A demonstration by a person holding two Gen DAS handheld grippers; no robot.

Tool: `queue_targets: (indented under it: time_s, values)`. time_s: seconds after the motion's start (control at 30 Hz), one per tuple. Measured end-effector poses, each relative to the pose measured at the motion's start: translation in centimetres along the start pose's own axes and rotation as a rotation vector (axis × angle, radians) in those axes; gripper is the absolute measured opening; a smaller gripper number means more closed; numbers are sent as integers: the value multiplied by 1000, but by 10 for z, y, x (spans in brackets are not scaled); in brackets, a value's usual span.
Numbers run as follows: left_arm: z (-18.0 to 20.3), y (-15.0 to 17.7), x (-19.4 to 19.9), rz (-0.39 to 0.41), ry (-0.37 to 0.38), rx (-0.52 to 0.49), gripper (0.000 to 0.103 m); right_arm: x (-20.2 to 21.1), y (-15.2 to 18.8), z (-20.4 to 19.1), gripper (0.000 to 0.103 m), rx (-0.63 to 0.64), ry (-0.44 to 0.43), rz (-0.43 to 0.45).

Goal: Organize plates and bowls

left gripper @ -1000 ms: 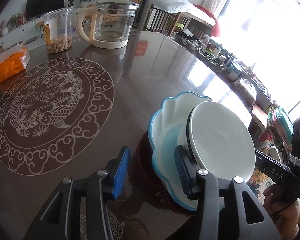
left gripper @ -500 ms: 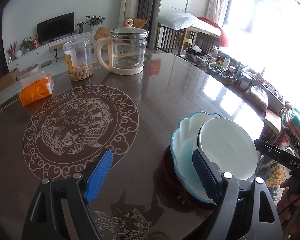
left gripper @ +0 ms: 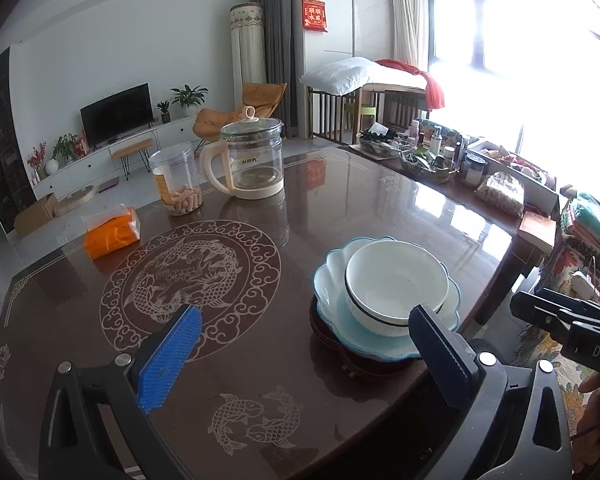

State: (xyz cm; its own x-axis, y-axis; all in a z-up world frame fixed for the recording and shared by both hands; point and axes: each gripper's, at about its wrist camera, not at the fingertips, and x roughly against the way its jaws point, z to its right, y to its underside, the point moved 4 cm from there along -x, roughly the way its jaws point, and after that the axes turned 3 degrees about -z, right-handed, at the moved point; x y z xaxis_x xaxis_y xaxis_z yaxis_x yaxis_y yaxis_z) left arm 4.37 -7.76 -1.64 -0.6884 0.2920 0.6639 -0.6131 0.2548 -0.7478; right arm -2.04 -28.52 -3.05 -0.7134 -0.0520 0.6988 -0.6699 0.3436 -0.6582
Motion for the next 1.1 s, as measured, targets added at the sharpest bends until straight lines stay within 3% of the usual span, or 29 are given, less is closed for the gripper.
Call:
queue_targets:
  time_s: [0.23, 0.33, 0.57, 1.1]
  values:
    - [9, 20, 27, -5, -25, 38, 103, 23, 36, -24, 69, 88, 53, -13]
    - [10, 24, 27, -62, -26, 49, 103, 19, 45, -27, 69, 109, 54, -39]
    - [12, 39, 26, -142, -115, -10, 103, 25, 60, -38, 69, 130, 61, -47]
    - [23, 27, 24, -154, -64, -29, 103, 43, 65, -45, 70, 154, 189, -30]
